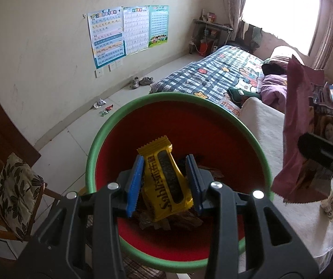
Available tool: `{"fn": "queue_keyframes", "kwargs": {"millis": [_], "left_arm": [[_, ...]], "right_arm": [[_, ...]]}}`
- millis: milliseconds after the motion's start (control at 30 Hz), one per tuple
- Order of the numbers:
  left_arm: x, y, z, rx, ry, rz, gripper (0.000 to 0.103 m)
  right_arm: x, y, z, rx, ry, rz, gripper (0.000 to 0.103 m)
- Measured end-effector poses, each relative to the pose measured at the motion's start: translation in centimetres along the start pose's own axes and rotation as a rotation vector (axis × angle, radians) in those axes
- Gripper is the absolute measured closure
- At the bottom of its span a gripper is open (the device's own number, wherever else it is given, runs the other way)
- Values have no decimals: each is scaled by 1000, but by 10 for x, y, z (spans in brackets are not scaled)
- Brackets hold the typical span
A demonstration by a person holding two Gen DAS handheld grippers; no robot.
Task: Collect trash
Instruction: 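Carry the yellow bar and pink wrapper over the red bucket and open both tools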
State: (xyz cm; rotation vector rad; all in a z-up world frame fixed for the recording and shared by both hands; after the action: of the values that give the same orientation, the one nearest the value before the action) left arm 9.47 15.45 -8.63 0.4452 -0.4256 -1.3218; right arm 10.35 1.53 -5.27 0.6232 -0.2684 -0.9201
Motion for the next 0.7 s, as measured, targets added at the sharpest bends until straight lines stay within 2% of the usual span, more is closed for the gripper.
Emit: {"fn": "queue_keyframes", "kwargs": {"millis": [700], "left_arm": [[-5, -2, -25, -57, 1, 24, 67]], "right_arm": [[-17, -3, -46, -71, 12, 82, 58]]}}
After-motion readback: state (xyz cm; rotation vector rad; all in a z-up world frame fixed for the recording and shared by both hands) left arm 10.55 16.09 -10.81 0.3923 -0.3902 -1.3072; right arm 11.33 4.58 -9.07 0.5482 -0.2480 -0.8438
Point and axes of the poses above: each gripper's, at about its wrist camera, not at the fingertips, and z roughly against the way its jaws point, x to its right, y to its top, the point moved 6 cm from there along -z, roughly the way its jaws point, and after that the axes turned 8 degrees about -x, right-handed, at the moved point
